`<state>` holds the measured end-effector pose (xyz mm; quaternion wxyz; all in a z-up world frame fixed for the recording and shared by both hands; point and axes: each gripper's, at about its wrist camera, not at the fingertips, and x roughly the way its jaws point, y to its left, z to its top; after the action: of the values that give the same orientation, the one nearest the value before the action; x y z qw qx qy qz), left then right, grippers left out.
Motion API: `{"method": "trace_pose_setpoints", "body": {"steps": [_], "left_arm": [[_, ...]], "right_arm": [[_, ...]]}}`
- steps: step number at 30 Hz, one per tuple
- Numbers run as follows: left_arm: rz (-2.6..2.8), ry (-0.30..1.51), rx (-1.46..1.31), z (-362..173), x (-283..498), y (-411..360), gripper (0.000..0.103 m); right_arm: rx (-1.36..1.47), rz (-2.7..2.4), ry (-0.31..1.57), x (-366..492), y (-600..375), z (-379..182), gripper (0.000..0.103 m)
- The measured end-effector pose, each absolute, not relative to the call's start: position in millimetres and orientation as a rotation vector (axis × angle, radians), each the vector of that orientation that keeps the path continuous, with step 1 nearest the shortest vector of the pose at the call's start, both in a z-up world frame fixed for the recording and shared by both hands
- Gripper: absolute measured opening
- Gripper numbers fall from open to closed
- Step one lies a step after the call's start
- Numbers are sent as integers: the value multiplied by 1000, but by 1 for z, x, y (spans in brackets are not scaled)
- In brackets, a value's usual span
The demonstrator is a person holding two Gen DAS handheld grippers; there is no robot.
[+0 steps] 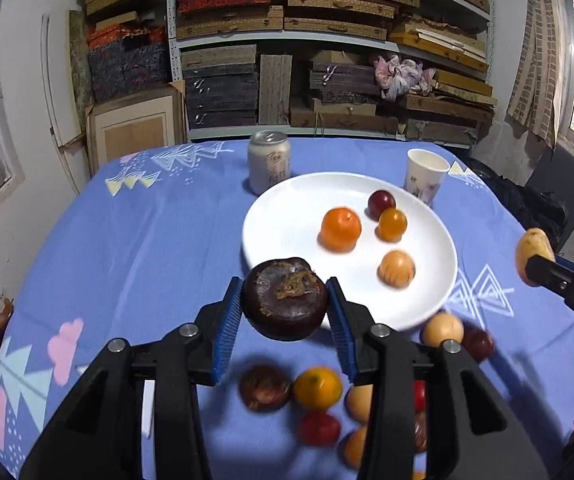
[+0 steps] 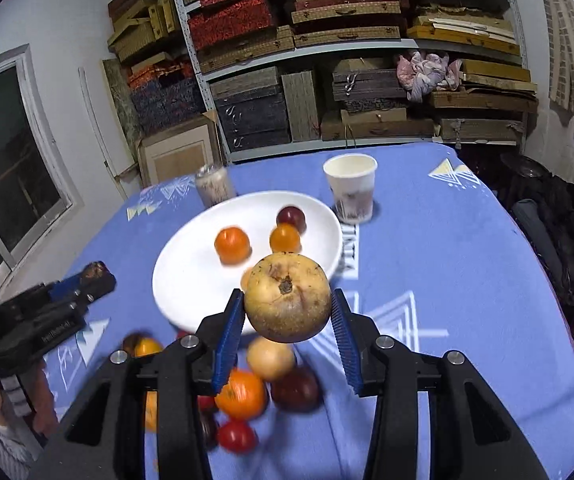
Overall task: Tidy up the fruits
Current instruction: 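Carry the brown fruit and the pear onto the plate and open both tools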
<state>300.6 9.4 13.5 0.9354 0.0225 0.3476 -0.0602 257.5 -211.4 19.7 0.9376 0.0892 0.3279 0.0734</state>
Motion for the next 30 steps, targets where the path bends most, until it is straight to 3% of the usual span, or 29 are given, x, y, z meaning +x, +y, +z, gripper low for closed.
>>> {"method": "trace_pose_setpoints", "body": {"steps": [11,17,21,30], "left_arm": [[-112,837,18,-35,379,-8,41],[-127,867,24,-52,387,-8,42],[-125,843,38,-51,384,-10,54],[-125,833,-6,-37,382,3,55]], "right_arm": [[161,150,820,362,-186,-32,45],[151,143,855,370,-189,-44,45],[148,143,865,371,-189,-47,46],[166,165,781,355,-192,-17,46]]}}
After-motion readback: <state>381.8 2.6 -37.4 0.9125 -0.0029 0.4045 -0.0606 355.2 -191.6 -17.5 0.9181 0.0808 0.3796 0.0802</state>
